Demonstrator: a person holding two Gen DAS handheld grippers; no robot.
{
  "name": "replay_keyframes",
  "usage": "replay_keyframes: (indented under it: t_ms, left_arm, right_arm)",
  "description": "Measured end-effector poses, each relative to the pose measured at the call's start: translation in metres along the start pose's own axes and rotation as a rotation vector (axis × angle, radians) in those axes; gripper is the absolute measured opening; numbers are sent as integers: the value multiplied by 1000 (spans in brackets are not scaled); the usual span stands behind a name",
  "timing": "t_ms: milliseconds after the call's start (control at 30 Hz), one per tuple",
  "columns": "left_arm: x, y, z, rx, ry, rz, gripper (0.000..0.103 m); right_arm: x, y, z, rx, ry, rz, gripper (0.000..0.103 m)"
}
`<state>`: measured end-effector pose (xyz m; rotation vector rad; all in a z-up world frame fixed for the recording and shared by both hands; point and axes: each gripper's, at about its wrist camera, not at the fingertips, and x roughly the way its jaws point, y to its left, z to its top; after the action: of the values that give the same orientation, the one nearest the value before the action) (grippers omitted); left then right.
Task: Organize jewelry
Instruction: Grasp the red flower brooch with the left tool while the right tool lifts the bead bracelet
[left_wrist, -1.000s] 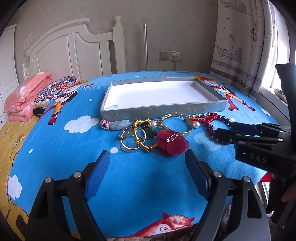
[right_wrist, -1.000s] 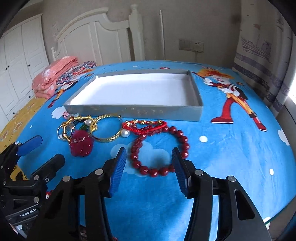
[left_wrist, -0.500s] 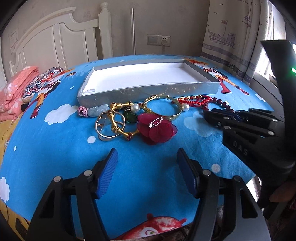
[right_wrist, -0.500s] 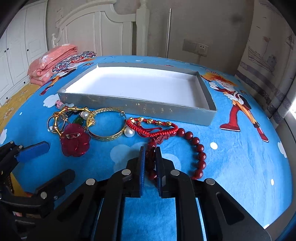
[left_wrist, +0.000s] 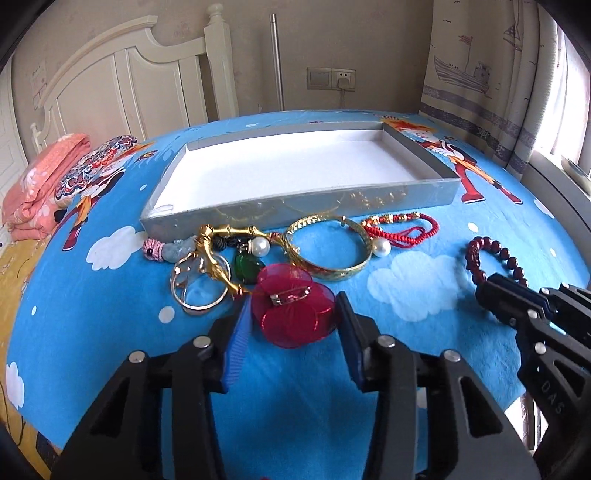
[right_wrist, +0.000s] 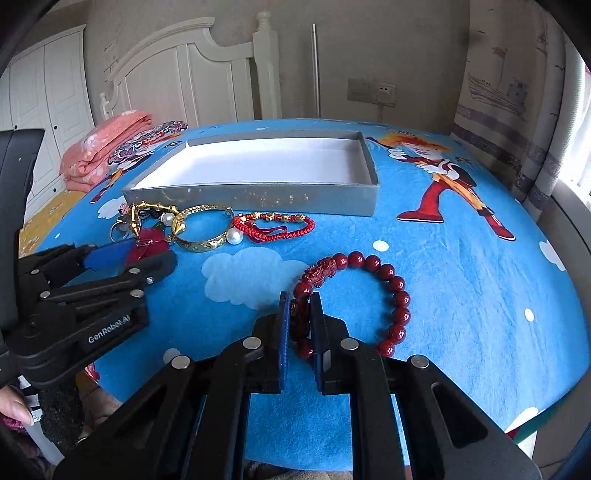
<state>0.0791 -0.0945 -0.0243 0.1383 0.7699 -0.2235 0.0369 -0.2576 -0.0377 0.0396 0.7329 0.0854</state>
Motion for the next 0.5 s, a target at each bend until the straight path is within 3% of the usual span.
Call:
replay_keyframes:
  t_ms: [200, 367, 500]
  left_arm:
    - [-13, 11, -12, -31, -19, -39, 43]
    - [-18, 19, -14, -17, -61, -21, 43]
    - [-15, 27, -15, -46, -64, -65, 43]
  right_arm:
    - [-7, -6, -2, 35, -11, 1, 13]
    - [-4, 5, 2, 25, -29, -4, 13]
    - [-5, 9, 10, 13, -47, -11, 13]
